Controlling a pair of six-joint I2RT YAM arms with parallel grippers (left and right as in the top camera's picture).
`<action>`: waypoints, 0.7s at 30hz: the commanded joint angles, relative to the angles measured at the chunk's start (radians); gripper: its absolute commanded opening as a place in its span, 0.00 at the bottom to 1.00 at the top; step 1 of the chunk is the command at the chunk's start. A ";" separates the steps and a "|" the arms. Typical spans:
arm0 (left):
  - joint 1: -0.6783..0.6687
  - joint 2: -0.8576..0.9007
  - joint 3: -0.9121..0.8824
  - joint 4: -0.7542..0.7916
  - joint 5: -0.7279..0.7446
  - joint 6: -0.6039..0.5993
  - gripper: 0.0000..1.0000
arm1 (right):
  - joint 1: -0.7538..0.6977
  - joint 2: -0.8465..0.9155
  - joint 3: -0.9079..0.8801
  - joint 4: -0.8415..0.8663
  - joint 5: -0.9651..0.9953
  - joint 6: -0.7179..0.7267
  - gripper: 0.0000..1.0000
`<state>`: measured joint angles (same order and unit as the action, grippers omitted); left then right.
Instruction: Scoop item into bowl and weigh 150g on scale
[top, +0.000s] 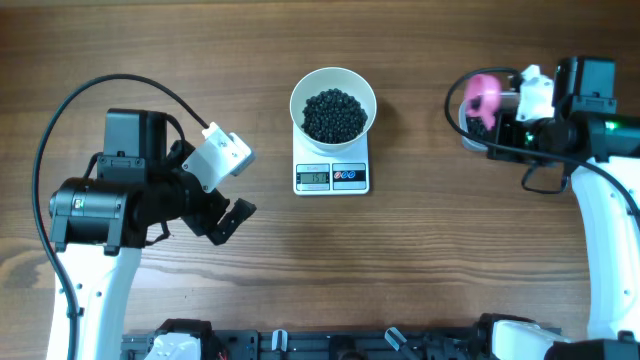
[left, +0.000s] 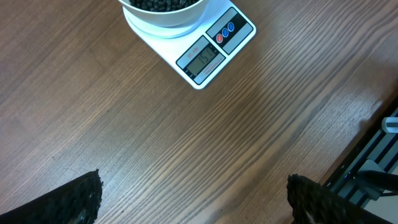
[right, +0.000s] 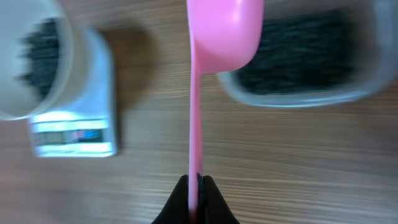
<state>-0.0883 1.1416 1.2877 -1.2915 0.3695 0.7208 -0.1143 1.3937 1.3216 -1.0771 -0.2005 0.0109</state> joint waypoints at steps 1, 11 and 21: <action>0.008 -0.009 0.006 0.000 0.023 -0.003 1.00 | -0.001 -0.019 0.007 -0.002 0.323 -0.039 0.04; 0.008 -0.009 0.006 0.000 0.023 -0.003 1.00 | -0.001 0.010 0.006 0.012 0.483 -0.142 0.04; 0.008 -0.009 0.006 0.000 0.023 -0.003 1.00 | -0.001 0.010 0.006 0.068 0.484 -0.143 0.06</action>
<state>-0.0883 1.1416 1.2877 -1.2911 0.3695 0.7208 -0.1143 1.3941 1.3216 -1.0374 0.2935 -0.1215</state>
